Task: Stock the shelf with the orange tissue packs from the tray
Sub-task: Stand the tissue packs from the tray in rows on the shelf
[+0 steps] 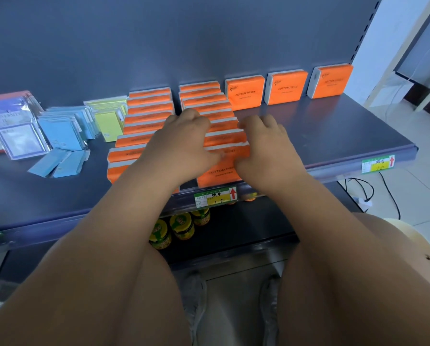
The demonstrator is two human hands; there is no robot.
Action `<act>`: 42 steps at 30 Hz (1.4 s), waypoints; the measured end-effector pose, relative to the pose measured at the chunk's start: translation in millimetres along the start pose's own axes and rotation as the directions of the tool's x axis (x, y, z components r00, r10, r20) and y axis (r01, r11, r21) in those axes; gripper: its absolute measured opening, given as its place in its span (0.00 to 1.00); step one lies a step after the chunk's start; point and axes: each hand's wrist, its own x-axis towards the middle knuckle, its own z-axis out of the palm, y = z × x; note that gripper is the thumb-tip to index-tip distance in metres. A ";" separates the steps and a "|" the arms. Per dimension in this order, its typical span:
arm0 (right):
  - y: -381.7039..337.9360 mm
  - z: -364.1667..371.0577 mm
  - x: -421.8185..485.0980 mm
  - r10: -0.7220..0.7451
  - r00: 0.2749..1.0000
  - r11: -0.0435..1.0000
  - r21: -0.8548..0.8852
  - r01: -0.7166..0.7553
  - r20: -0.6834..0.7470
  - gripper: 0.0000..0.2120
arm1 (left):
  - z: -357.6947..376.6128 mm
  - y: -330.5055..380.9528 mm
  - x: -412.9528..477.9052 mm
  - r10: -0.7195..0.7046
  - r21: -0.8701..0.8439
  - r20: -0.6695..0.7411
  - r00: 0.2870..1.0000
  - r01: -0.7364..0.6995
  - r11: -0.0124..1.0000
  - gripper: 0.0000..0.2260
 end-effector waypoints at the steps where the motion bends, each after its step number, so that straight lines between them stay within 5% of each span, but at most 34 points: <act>1: -1.0 -1.1 -1.1 -0.005 1.000 0.999 0.035 0.006 -0.031 0.25 | 0.9 4.2 0.1 0.014 -0.033 -0.021 1.000 -0.015 0.999 0.26; 11: 11.4 -29.4 -8.1 0.137 0.982 0.987 0.100 -0.125 -0.130 0.22 | 14.2 39.1 10.1 0.090 -0.105 -0.161 0.983 -0.108 0.989 0.19; 18: 41.0 -66.4 -29.0 0.264 0.953 0.962 0.114 -0.249 -0.147 0.23 | 15.3 92.7 22.6 0.207 -0.070 -0.122 0.971 -0.216 0.974 0.25; 29: 136.8 -98.5 -112.0 0.508 0.819 0.862 0.160 -0.482 -0.268 0.24 | 53.2 211.8 26.5 0.388 -0.077 0.041 0.921 -0.385 0.920 0.26; 37: 194.2 -101.4 -169.5 0.674 0.703 0.739 0.225 -0.635 -0.227 0.23 | 105.1 291.8 15.2 0.519 -0.020 0.179 0.836 -0.525 0.851 0.16; 42: 230.8 -95.6 -204.2 0.778 0.608 0.627 0.243 -0.740 -0.155 0.24 | 151.0 321.8 10.5 0.535 -0.079 0.327 0.779 -0.541 0.837 0.18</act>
